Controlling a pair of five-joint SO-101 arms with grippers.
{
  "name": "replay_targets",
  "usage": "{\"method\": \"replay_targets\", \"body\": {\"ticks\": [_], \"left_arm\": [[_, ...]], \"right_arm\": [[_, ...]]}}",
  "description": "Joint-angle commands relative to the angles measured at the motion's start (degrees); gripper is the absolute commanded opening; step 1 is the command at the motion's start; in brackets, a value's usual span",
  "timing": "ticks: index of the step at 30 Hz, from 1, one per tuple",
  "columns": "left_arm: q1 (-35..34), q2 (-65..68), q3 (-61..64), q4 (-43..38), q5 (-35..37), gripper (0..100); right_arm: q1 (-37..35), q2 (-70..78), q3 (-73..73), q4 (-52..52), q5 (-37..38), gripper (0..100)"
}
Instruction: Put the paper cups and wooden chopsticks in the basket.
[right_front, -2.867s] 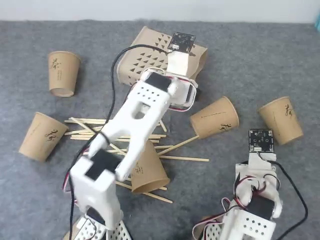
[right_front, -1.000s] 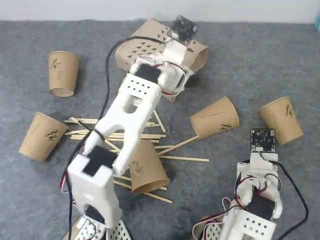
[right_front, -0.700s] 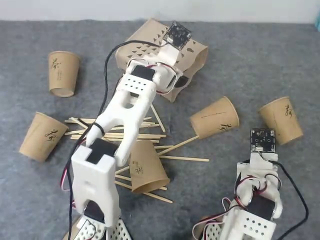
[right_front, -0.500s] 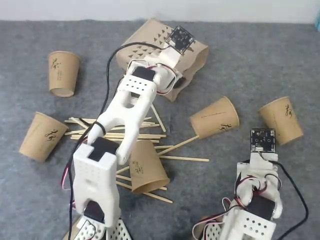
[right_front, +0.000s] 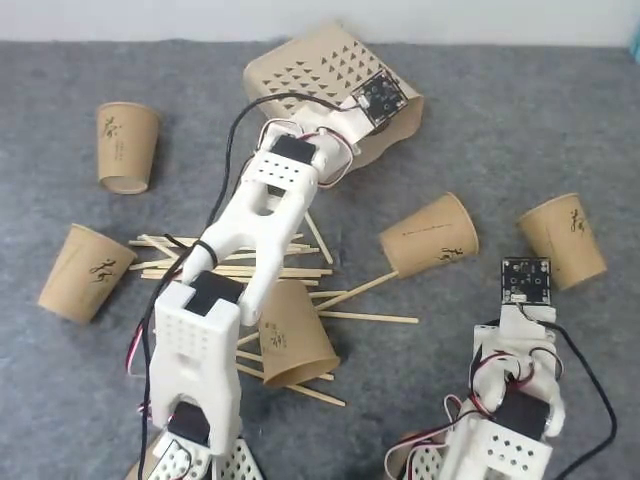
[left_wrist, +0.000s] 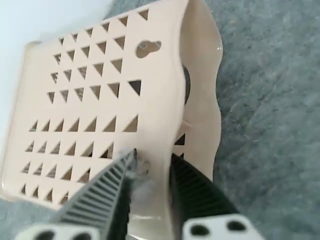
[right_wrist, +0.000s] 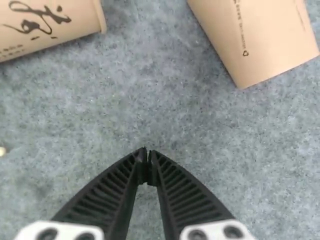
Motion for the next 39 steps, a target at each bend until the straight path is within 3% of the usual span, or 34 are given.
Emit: {"method": "replay_targets", "body": {"ticks": [1, 8, 15, 21, 32, 35, 39], "left_arm": [[0.0, -3.3, -1.0, 4.8, 4.6, 1], [0.1, -19.5, -1.4, 9.5, 16.2, 1], [1.8, -30.6, -6.9, 20.0, 19.2, 1], [-1.0, -29.2, -17.5, 26.5, 28.2, 1], [-3.0, -20.9, -18.3, 26.6, 28.9, 2], [-3.5, -21.0, -20.0, 27.2, 30.2, 10], [-5.1, -20.9, -26.9, 33.2, 38.7, 21]], "right_arm": [[0.4, -0.6, -1.0, -0.5, 1.2, 0.9], [0.2, -0.6, -1.0, -0.5, 1.2, 0.9], [0.2, -0.6, -1.0, -0.5, 1.2, 0.9], [0.2, -0.6, -0.5, -0.5, 1.2, 0.9], [0.2, -0.6, -0.3, -0.5, 1.3, 0.9], [0.1, -0.6, -0.2, -0.5, 1.3, 0.9], [0.1, -0.6, -0.2, -0.6, 1.3, 0.9]]}}
